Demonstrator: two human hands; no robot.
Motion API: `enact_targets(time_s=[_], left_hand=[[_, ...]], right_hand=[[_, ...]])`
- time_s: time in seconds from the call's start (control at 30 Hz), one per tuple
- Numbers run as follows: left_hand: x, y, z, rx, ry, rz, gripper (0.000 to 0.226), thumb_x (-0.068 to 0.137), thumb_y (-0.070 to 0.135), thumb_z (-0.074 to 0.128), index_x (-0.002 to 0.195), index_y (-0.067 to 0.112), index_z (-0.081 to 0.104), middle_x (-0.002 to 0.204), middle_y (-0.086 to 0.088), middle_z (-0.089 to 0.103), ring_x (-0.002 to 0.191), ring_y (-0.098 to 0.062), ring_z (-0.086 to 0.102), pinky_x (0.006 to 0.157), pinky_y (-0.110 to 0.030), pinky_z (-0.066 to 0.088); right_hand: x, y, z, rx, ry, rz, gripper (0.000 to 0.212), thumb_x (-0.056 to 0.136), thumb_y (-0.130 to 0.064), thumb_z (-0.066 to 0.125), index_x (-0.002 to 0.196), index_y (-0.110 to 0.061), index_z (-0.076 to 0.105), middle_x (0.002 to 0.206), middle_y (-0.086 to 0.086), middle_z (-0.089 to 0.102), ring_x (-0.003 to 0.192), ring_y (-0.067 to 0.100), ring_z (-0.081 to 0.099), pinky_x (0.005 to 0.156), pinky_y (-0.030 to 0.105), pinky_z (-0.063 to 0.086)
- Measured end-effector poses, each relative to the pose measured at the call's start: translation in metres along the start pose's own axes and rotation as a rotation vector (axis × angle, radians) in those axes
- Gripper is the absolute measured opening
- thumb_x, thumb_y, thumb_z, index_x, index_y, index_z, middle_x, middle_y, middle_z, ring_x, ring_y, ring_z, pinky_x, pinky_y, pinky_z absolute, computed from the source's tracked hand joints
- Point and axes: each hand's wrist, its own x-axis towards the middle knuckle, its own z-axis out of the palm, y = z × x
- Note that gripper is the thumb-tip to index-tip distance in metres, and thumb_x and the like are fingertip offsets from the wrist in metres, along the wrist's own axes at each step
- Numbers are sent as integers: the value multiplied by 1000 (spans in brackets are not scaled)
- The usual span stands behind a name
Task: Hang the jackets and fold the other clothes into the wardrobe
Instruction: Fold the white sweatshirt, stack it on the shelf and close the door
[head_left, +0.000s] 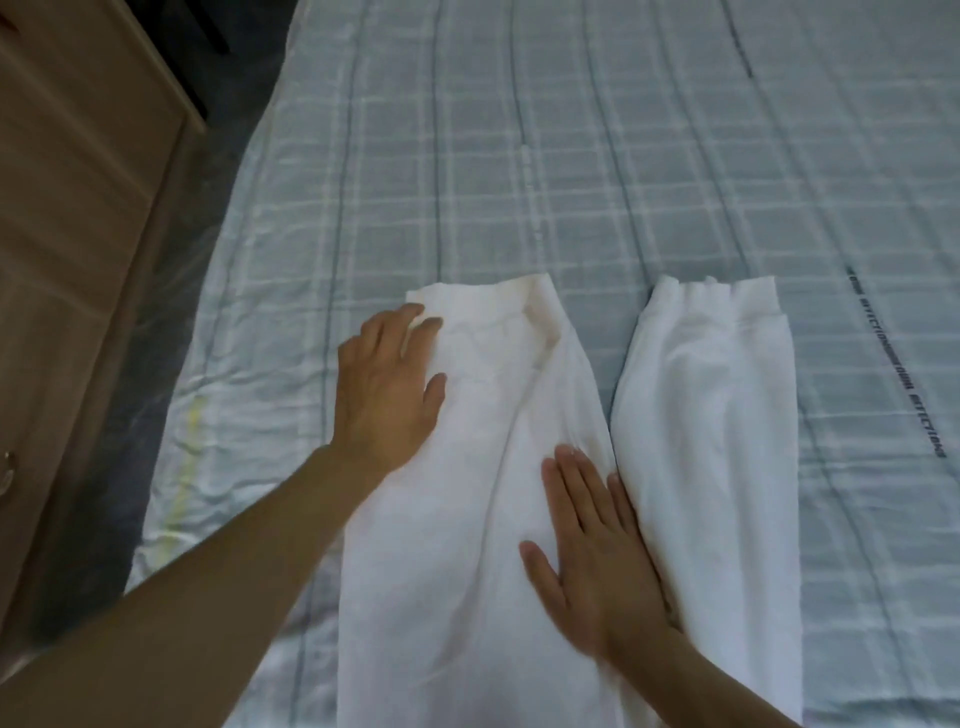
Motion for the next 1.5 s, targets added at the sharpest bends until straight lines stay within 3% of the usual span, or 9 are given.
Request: enact_targets(time_s=[0.13, 0.37, 0.6, 0.73, 0.83, 0.9, 1.07, 1.33, 1.5], left_hand=[[51, -19, 4, 60, -296, 56, 41, 91, 43, 61, 122, 17, 59, 119, -7, 61, 112, -31, 53, 92, -44, 37], [53, -44, 10, 41, -73, 194, 34, 97, 34, 51, 78, 6, 54, 58, -17, 61, 51, -37, 59, 56, -38, 47], [71, -68, 13, -11, -91, -90, 20, 98, 24, 54, 90, 7, 57, 92, -19, 62, 87, -41, 59, 76, -48, 43], [34, -17, -2, -96, 110, 87, 29, 91, 26, 50, 111, 10, 63, 117, -12, 63, 110, -34, 55, 92, -45, 39], [5, 9, 17, -61, -106, 329, 43, 98, 28, 42, 135, 11, 57, 146, -10, 52, 138, -29, 45, 113, -49, 35], [6, -4, 32, 14, -210, 301, 52, 100, 35, 33, 149, 18, 42, 160, -6, 35, 149, -26, 29, 120, -49, 25], [13, -41, 46, 48, -277, 243, 65, 100, 50, 30, 158, 20, 22, 167, -3, 16, 154, -23, 11, 124, -49, 11], [-36, -21, 20, -117, -159, 65, 63, 102, 43, 27, 157, 13, 24, 165, -8, 21, 153, -26, 16, 123, -52, 14], [-92, -28, 29, 3, -276, 54, 74, 99, 53, 30, 158, 10, 18, 167, -7, 9, 155, -24, 7, 123, -49, 15]], right_hand=[[2, 0, 1, -6, 3, 0, 76, 95, -49, 43, 155, -7, 22, 165, 7, 12, 153, 21, 9, 120, 49, 18], [3, 1, 3, -2, 8, -4, 78, 94, -48, 48, 155, -7, 22, 166, 6, 11, 153, 23, 11, 120, 48, 18], [3, -2, -2, 40, 31, 34, 70, 96, -46, 43, 155, -10, 27, 165, 3, 18, 151, 20, 18, 122, 45, 15], [30, -29, -18, 125, 219, 89, 53, 94, -35, 48, 141, -11, 49, 149, 7, 45, 138, 28, 42, 118, 48, 26], [73, -42, -14, 105, 93, -67, 60, 101, -39, 38, 154, -12, 31, 162, 8, 24, 152, 24, 16, 123, 43, 14], [98, -28, -4, 3, 16, -70, 66, 102, -48, 30, 158, -15, 16, 166, 7, 8, 154, 23, 0, 124, 45, 9], [111, -4, 3, -109, 1, -38, 73, 101, -55, 29, 159, -18, 4, 167, 7, 0, 153, 21, -7, 125, 40, 2], [111, 5, -2, -108, 9, -66, 71, 102, -54, 26, 158, -15, 10, 166, 8, 5, 154, 21, -1, 125, 42, 6], [121, 26, -13, -141, 10, 8, 70, 101, -53, 19, 158, -13, 8, 167, 3, 4, 153, 16, -2, 124, 45, 10]])
